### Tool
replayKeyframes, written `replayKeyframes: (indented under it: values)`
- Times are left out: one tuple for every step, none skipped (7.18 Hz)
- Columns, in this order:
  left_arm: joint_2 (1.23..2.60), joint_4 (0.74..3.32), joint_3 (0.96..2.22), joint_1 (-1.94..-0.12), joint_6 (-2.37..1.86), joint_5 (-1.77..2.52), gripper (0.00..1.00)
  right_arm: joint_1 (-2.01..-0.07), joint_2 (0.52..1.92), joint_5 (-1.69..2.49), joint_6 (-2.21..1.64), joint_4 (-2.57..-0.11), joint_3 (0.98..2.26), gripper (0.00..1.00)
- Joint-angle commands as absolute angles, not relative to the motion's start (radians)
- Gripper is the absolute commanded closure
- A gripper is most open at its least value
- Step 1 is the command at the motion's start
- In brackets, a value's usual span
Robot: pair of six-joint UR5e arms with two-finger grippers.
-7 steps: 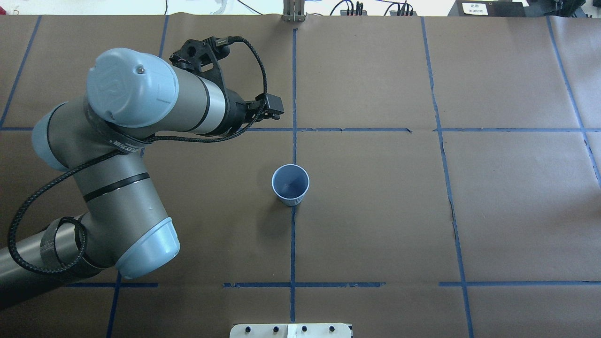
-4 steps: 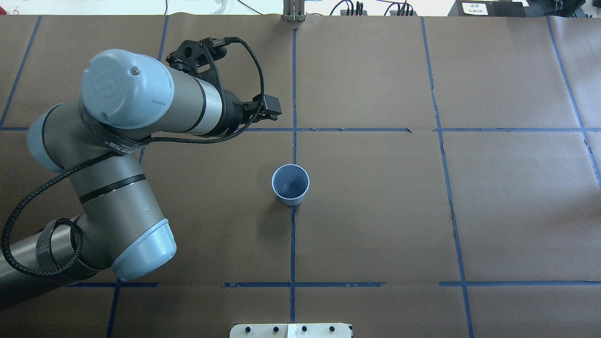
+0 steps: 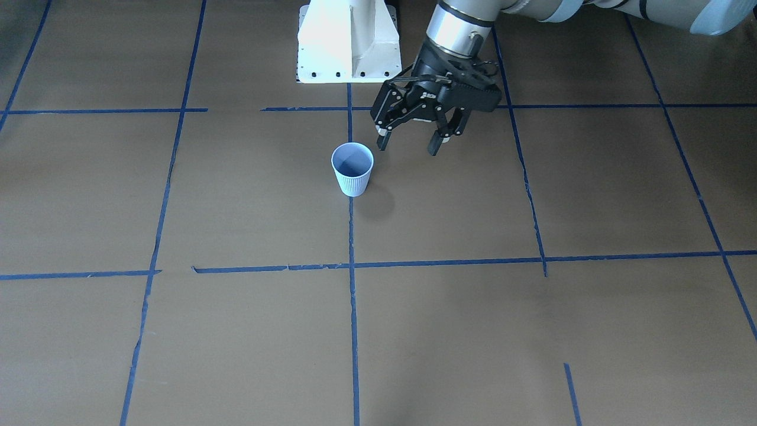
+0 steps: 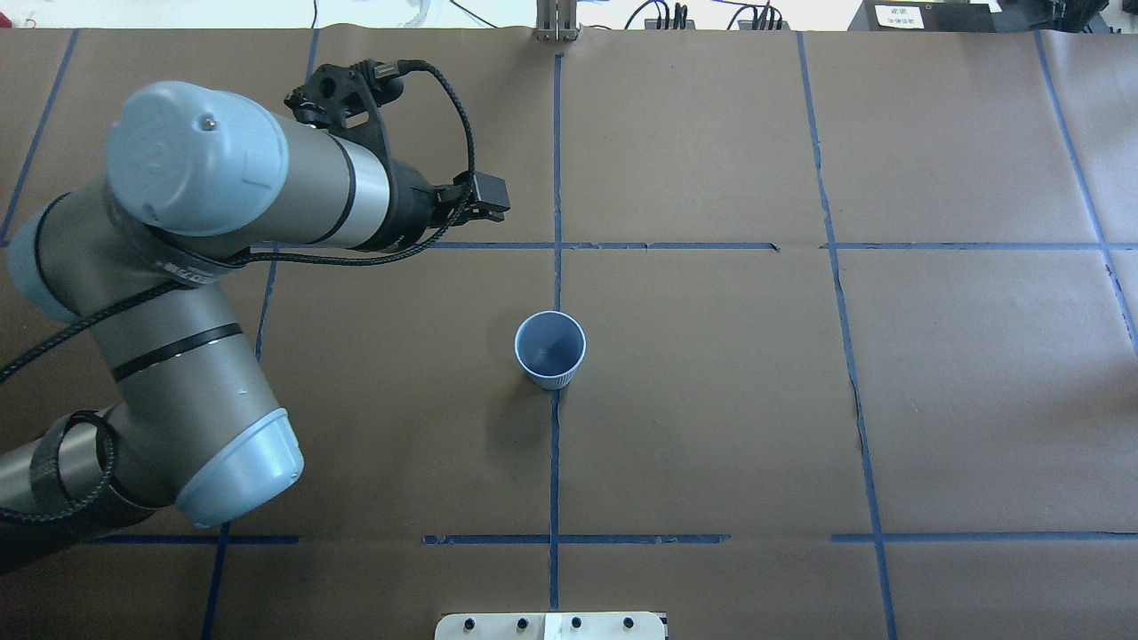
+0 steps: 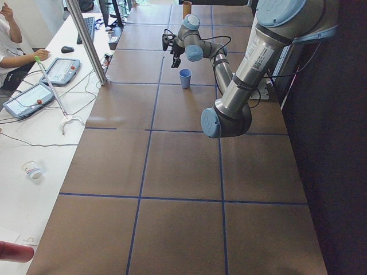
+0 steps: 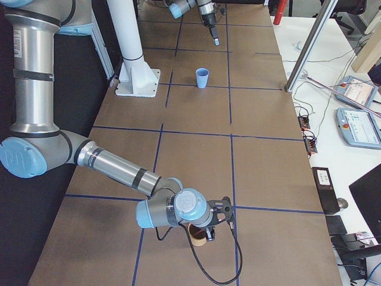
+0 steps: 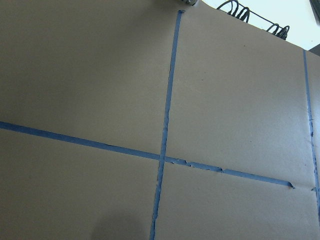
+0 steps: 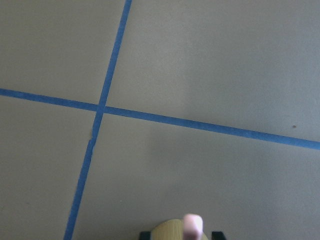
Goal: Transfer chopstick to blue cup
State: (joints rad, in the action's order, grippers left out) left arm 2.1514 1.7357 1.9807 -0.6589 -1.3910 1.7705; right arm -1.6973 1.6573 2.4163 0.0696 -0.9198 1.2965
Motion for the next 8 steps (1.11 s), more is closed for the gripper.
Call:
replayKeyframes:
  values:
    - [2.076,1.735,2.016,-0.779,-1.285,1.889,0.0,-1.709,1.657,2.425,0.063,-0.916,1.327,1.0]
    - [2.001,1.736,2.02,-0.872,-1.149,1.986,0.0,-1.736,1.66,2.436,0.06,-0.931,1.375,1.0]
    - [1.949,1.736,2.016,-0.969,-1.053,2.056,0.0,-1.781,1.669,2.439,0.06,-0.933,1.417,1.0]
    - [1.892,1.736,2.01,-1.023,-0.975,2.083,0.0,-1.828,1.698,2.439,0.06,-0.933,1.471,1.0]
    - [1.876,1.736,1.996,-1.029,-0.945,2.08,0.0,-1.882,1.722,2.436,0.067,-0.933,1.518,1.0]
    - [1.878,1.74,1.967,-1.026,-0.943,2.079,0.0,-1.929,1.733,2.43,0.069,-0.931,1.57,1.0]
    - [1.875,1.743,1.951,-1.029,-0.933,2.079,0.0,-1.962,1.724,2.436,0.068,-0.931,1.606,1.0]
    - [1.87,1.733,1.944,-1.029,-0.881,2.076,0.0,-1.965,1.721,2.436,0.06,-0.924,1.635,1.0]
